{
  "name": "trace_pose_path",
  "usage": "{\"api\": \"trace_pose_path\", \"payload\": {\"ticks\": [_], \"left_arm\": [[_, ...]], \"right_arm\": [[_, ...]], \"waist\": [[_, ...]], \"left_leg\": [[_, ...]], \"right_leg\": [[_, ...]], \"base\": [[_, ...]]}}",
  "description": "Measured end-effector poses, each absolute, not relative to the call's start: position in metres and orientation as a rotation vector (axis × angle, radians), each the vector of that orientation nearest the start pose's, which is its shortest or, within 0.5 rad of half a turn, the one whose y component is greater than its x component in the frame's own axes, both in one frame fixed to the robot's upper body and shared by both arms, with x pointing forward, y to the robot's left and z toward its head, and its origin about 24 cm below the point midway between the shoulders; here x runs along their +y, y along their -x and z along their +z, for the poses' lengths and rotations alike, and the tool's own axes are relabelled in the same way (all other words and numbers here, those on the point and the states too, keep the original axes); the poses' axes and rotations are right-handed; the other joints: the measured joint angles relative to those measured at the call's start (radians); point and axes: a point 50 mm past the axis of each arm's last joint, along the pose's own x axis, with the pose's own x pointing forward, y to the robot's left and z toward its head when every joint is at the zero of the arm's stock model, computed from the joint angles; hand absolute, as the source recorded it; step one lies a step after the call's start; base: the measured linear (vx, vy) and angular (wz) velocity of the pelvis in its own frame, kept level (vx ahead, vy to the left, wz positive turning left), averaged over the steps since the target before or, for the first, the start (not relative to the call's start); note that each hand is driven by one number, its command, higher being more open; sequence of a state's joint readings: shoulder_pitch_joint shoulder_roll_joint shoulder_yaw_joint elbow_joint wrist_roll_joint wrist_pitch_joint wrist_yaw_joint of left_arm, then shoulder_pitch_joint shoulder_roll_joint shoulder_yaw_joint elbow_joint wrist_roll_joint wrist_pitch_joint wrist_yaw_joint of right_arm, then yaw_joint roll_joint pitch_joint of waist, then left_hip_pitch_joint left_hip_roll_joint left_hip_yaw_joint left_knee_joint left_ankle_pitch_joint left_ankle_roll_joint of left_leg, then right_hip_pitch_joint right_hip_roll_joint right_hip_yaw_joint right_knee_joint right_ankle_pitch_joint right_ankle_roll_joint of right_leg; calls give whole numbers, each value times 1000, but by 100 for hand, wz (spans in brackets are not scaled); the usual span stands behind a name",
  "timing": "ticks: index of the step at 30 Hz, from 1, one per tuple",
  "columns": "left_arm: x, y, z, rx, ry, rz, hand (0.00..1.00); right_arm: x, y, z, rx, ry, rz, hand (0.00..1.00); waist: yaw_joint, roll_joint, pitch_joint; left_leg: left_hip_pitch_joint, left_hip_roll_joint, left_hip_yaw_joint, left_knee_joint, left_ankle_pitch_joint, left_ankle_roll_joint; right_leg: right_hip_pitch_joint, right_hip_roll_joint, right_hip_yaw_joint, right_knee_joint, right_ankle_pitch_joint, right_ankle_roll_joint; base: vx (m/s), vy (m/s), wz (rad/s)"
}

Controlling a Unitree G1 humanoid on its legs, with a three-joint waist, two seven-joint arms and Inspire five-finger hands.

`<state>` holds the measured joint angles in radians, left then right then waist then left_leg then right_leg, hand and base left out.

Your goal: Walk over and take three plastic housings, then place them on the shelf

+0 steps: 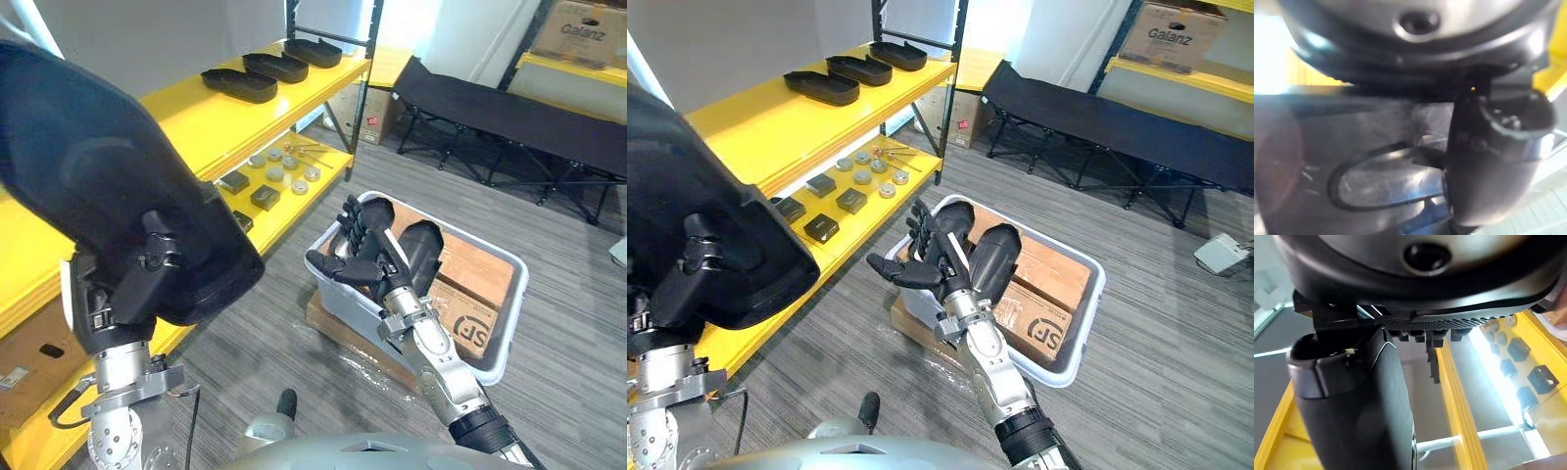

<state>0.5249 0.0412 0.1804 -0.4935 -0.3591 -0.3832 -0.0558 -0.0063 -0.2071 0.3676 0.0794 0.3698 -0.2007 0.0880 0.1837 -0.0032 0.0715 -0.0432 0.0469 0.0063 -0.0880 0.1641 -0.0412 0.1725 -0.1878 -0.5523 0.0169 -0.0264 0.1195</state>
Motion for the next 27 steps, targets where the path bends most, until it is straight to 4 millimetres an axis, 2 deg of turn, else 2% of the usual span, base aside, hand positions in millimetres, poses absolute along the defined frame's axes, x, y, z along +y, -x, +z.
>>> {"api": "trace_pose_path", "payload": {"ticks": [4, 7, 9, 13, 14, 16, 17, 18, 19, 20, 21, 22, 23, 25, 27], "left_arm": [[215, -139, 91, -375, 136, 208, 0], [208, -142, 84, -334, 152, 154, 0], [202, -144, 75, -295, 170, 115, 0], [200, -143, 72, -277, 174, 96, 0], [200, -141, 71, -266, 171, 95, 0], [199, -143, 71, -253, 156, 60, 0], [196, -148, 71, -253, 135, -8, 0], [195, -152, 74, -259, 107, -75, 0], [194, -153, 75, -263, 94, -102, 0], [194, -156, 78, -273, 73, -139, 0], [195, -160, 82, -289, 56, -158, 0], [196, -161, 83, -295, 52, -162, 0], [195, -162, 82, -294, 58, -160, 0], [193, -161, 81, -289, 66, -162, 0], [186, -162, 79, -286, 84, -181, 0]], "right_arm": [[-98, -236, 30, -24, -177, 443, 100], [-101, -235, 29, -19, -154, 455, 100], [-105, -235, 25, -3, -135, 447, 100], [-100, -233, 20, 20, -139, 459, 100], [-97, -232, 19, 20, -150, 462, 100], [-96, -231, 18, 26, -168, 434, 100], [-99, -228, 14, 40, -164, 396, 100], [-103, -225, 11, 52, -137, 372, 100], [-103, -224, 10, 58, -137, 362, 100], [-104, -222, 7, 68, -144, 344, 100], [-102, -222, 9, 62, -151, 340, 100], [-103, -222, 10, 57, -150, 338, 100], [-103, -223, 10, 54, -145, 338, 100], [-105, -224, 12, 43, -142, 336, 100], [-113, -227, 14, 37, -125, 317, 100]], "waist": [[0, 19, 12], [-3, 29, 20], [-6, 49, 38], [5, 52, 49], [4, 49, 51], [-19, 47, 53], [-48, 49, 59], [-55, 50, 64], [-54, 48, 66], [-57, 48, 68], [-59, 23, 71], [-58, 20, 77], [-52, 14, 77], [-48, 32, 91], [-55, 56, 117]], "left_leg": [[-29, 11, -8, 36, -5, -1], [-75, 19, 21, 81, -26, 14], [-77, 15, 50, 69, -22, 20], [-73, -1, 73, 43, 9, 36], [-73, -14, 66, 38, 12, 38], [-90, -44, 10, 42, 16, 52], [-95, -67, -49, 47, 16, 53], [-93, -70, -90, 46, 16, 53], [-94, -67, -105, 45, 16, 54], [-102, -70, -130, 37, 16, 54], [-113, -77, -132, 30, 23, 56], [-123, -82, -128, 33, 30, 54], [-140, -82, -122, 33, 42, 51], [-165, -70, -110, 34, 55, 41], [-178, -50, -92, 33, 66, 29]], "right_leg": [[2, 15, -14, 1, -6, -7], [12, 18, -82, 0, -8, -10], [26, 3, -135, -1, -17, -1], [45, -10, -174, 11, -28, 15], [41, -31, -175, 50, -48, 14], [11, -58, -100, 145, -98, -24], [-7, -68, 1, 228, -104, -36], [-48, -75, 96, 334, -110, -45], [-70, -75, 135, 382, -116, -54], [-95, -55, 206, 400, -167, -68], [-108, -31, 239, 355, -183, -77], [-114, -29, 235, 340, -196, -85], [-111, -24, 239, 309, -207, -68], [-116, -7, 242, 258, -212, -46], [-120, 15, 261, 224, -201, -2]], "base": [[-49, -32, 12], [-38, -3, 57], [-37, 51, 79], [35, 42, 41], [99, 70, 44], [77, 71, 93], [69, 62, 141], [64, 38, 130], [64, -32, 97], [49, -102, 82], [44, -117, 76], [14, -141, 45], [0, -112, 9], [-26, -108, -16], [-88, -107, -32]]}}
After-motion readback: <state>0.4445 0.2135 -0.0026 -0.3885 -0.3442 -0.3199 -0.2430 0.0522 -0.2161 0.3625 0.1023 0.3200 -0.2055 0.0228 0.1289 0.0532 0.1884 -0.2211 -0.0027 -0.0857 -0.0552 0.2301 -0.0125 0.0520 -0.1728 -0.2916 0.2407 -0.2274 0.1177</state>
